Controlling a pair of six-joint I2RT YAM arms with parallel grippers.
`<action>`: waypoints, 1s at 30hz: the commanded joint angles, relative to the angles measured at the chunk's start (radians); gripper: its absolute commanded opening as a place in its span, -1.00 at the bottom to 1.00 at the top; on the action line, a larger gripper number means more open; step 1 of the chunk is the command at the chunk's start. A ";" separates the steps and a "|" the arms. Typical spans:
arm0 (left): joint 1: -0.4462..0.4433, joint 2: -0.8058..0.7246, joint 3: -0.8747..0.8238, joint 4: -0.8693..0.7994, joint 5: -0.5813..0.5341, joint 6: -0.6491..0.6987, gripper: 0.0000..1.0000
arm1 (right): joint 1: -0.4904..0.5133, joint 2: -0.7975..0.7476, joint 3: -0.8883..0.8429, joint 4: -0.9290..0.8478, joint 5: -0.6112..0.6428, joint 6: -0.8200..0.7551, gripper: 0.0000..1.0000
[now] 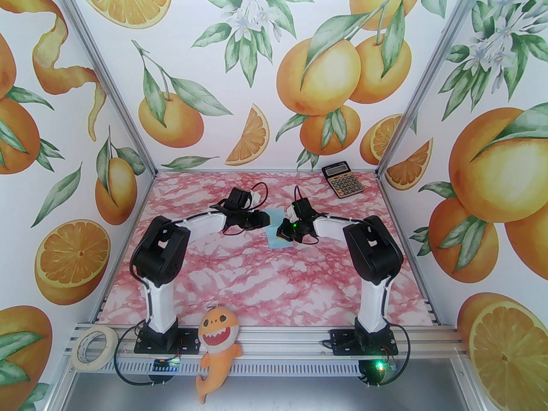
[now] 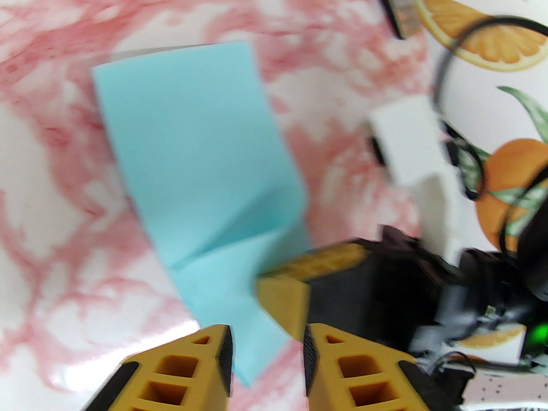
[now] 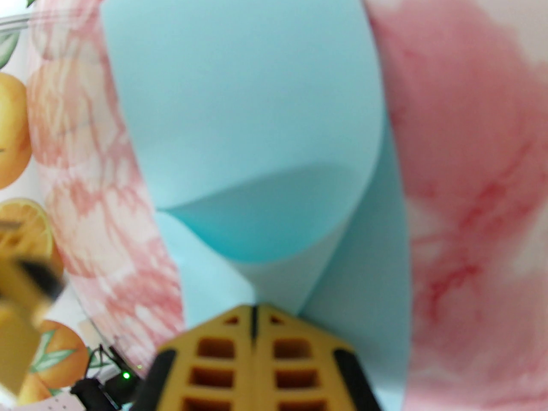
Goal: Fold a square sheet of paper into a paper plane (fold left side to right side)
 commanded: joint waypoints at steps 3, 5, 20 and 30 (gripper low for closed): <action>-0.046 0.009 -0.068 0.043 0.056 -0.046 -0.72 | -0.005 0.019 -0.030 -0.035 0.060 0.005 -1.00; -0.050 0.027 -0.076 0.063 0.068 -0.060 -0.74 | -0.005 0.020 -0.031 -0.033 0.060 0.007 -1.00; -0.063 0.104 -0.064 0.030 0.048 -0.009 -0.77 | -0.006 -0.002 -0.061 -0.015 0.062 0.016 -1.00; -0.070 0.131 -0.048 -0.004 0.034 0.030 -0.78 | -0.008 -0.024 -0.062 0.007 0.035 0.019 -0.94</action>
